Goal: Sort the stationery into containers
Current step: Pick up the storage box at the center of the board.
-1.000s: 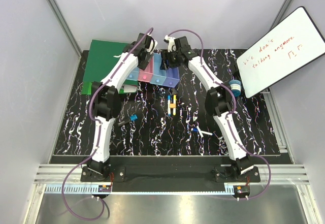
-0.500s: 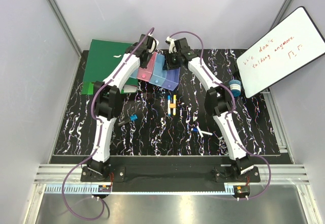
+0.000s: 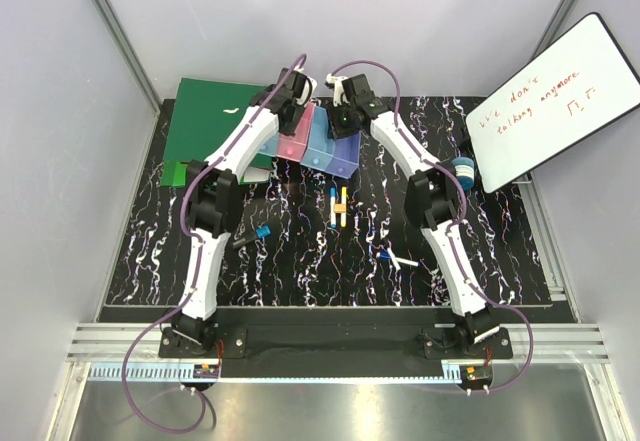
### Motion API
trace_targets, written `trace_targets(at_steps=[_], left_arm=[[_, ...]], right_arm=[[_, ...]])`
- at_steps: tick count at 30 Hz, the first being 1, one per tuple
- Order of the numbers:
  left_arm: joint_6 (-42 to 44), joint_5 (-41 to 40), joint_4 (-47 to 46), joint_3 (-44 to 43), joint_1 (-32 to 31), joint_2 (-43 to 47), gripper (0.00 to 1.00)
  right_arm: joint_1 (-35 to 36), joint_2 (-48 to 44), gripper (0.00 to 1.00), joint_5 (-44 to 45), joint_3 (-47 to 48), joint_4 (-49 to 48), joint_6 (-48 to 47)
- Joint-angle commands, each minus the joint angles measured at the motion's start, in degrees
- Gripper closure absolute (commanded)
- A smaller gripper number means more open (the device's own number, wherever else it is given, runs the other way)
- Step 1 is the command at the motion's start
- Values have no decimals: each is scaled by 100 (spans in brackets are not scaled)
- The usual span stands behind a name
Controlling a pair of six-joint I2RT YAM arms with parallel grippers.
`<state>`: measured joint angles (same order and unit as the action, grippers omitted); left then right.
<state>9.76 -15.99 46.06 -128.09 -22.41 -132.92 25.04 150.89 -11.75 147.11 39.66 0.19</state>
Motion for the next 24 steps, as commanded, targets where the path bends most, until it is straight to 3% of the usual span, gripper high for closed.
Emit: trace_targets(at_steps=[1,11,24], left_arm=[[158,649,52,-93,-228,609,100],[-88,1124,-53,-330,-465,566,100],[-651,1564,-300,-190,-641,276,100]], right_arm=[[19,-903,100,524,-314,-160,-1020],[-166,-1211,100,1384,-481,-160,-1372],[-385,-1149,100,1886,-429,-195,-1636]])
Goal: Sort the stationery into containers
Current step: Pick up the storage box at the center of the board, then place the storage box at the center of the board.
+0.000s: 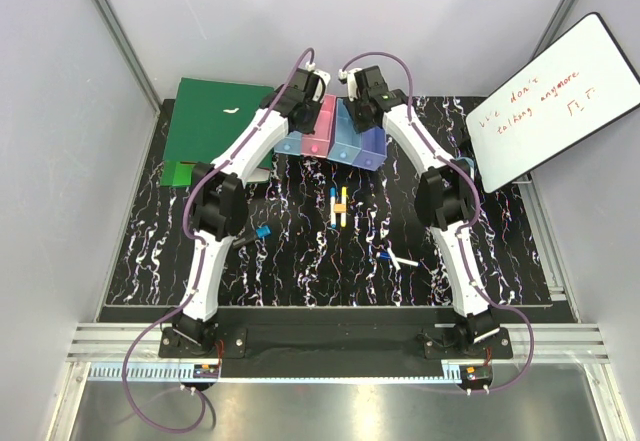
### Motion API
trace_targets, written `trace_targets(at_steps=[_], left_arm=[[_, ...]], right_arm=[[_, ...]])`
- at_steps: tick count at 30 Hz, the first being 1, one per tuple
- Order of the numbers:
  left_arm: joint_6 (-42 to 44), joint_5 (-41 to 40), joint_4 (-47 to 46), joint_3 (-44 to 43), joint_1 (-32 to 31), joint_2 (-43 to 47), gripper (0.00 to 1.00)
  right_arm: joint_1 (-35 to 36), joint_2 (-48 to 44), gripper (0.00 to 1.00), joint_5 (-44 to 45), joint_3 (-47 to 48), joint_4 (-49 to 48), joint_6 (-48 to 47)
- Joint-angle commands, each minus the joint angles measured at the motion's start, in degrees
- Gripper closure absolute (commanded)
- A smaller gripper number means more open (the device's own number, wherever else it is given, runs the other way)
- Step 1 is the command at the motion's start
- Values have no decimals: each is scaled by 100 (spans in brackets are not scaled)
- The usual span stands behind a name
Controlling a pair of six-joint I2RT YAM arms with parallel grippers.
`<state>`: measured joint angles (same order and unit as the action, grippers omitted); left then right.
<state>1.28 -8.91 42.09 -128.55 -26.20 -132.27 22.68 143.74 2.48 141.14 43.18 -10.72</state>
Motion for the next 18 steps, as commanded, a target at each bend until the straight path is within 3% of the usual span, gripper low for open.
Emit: trace_targets(at_steps=[1,18], left_arm=[[215,856,81,-118,-281,201,100],[241,627,-218,515,-527,-141,100]], right_arm=[[-167,-426,100,533,177,-556,-554],[-229,-365,100,657,-95,-591,-818]])
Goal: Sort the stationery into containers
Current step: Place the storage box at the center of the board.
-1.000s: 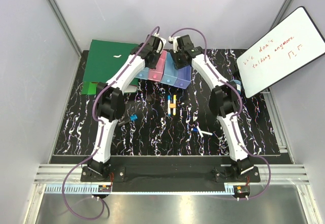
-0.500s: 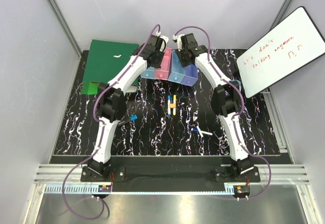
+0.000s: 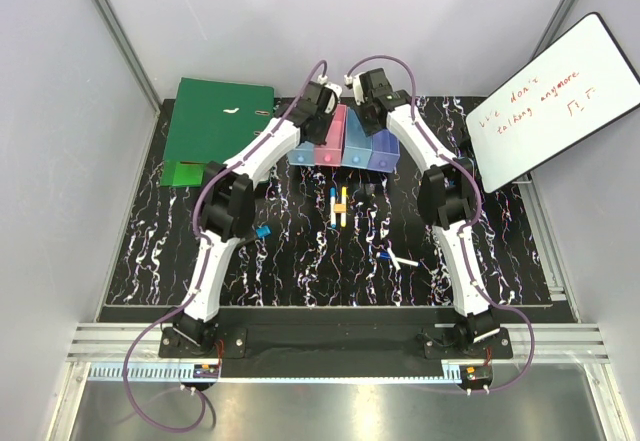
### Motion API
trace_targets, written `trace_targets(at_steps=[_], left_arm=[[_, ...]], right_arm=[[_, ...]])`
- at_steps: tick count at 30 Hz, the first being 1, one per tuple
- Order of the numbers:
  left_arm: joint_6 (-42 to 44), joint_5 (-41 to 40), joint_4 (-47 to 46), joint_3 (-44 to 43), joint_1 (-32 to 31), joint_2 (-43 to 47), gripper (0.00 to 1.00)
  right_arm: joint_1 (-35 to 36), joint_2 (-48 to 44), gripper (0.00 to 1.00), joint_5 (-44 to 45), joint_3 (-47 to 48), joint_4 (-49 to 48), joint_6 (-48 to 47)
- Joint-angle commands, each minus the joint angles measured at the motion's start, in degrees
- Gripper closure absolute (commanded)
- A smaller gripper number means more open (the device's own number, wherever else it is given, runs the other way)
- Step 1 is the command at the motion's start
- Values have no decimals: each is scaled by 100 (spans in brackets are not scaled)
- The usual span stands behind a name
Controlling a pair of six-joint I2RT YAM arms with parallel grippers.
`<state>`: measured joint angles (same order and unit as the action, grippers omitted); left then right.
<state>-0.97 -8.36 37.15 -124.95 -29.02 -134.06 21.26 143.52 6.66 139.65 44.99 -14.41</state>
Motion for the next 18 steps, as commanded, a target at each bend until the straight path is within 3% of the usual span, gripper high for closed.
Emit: trace_targets(at_steps=[1,18], left_arm=[[484,564,267,181,-245,29,100],[431,801,258,567,-245,-147,100]], right_arm=[[-69,-334,100,240,1,-773,-466],[326,-132,100,336,-834,-1308,-448]])
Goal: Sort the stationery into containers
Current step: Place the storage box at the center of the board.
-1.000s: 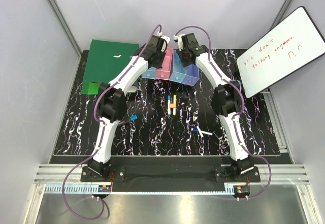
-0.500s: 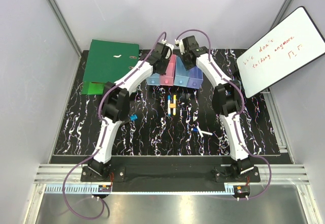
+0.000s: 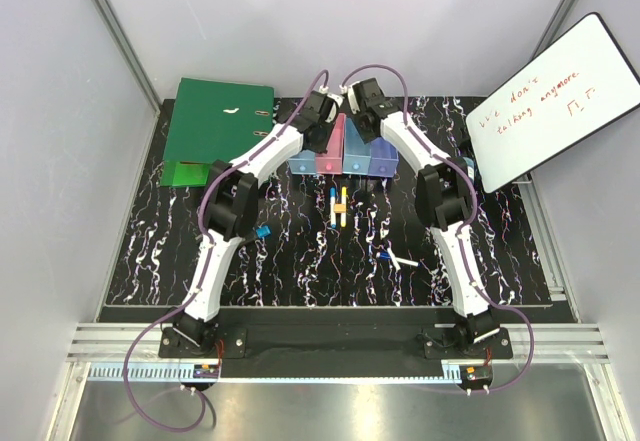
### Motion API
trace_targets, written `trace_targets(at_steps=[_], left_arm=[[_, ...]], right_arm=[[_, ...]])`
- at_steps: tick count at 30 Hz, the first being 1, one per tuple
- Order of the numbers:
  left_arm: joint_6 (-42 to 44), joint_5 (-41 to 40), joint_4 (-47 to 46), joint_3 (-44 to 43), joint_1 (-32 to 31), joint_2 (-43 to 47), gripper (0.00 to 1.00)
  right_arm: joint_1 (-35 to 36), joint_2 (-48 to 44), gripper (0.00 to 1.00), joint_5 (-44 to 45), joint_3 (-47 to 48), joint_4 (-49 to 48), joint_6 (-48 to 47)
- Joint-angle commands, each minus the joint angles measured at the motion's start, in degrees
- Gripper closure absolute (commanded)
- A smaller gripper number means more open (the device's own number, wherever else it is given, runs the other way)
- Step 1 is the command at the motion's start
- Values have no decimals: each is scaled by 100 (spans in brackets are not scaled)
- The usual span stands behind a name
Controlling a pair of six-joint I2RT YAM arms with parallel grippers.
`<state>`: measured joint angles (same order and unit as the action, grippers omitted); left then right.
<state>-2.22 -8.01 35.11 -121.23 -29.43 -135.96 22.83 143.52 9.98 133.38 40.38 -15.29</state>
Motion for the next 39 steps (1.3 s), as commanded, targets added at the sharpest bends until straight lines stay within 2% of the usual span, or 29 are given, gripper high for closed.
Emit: trace_targets(at_steps=[1,9,13,15,16,17,20,22,23,25,29,34,39], left_arm=[[547,766,461,231,-203,52,100],[600,1056,488,837,-195,254,100],[635,1126,532,1101,-195,403,79],[670,1179,549,1207,-186,465,72],[679,1249,575,1224,-177,483,68],[696,1275,602,1251,-177,500,61],[705,1355,663,1260,-160,553,50],[740,1329,663,1268,-142,597,49],[749,1320,663,1268,-142,606,48],[758,1206,672,1251,-116,615,48],[802,977,663,1181,-72,562,49],[925,679,663,1040,-36,404,54],[1118,468,585,891,7,299,58]], right_arm=[[187,-158,100,4,-268,-882,-361],[415,-395,100,66,-1058,-1155,-282],[494,-597,100,83,-1490,-1331,-238],[556,-737,98,66,-1806,-1480,-264],[573,-773,95,74,-1903,-1541,-273],[608,-817,93,74,-2052,-1620,-273],[652,-896,79,92,-2202,-1656,-273],[661,-914,75,110,-2229,-1648,-273],[661,-923,69,127,-2238,-1656,-273],[661,-966,68,145,-2255,-1656,-264],[679,-993,73,180,-2299,-1665,-255],[688,-1028,98,259,-2360,-1665,-168],[732,-1142,100,355,-2562,-1656,69]])
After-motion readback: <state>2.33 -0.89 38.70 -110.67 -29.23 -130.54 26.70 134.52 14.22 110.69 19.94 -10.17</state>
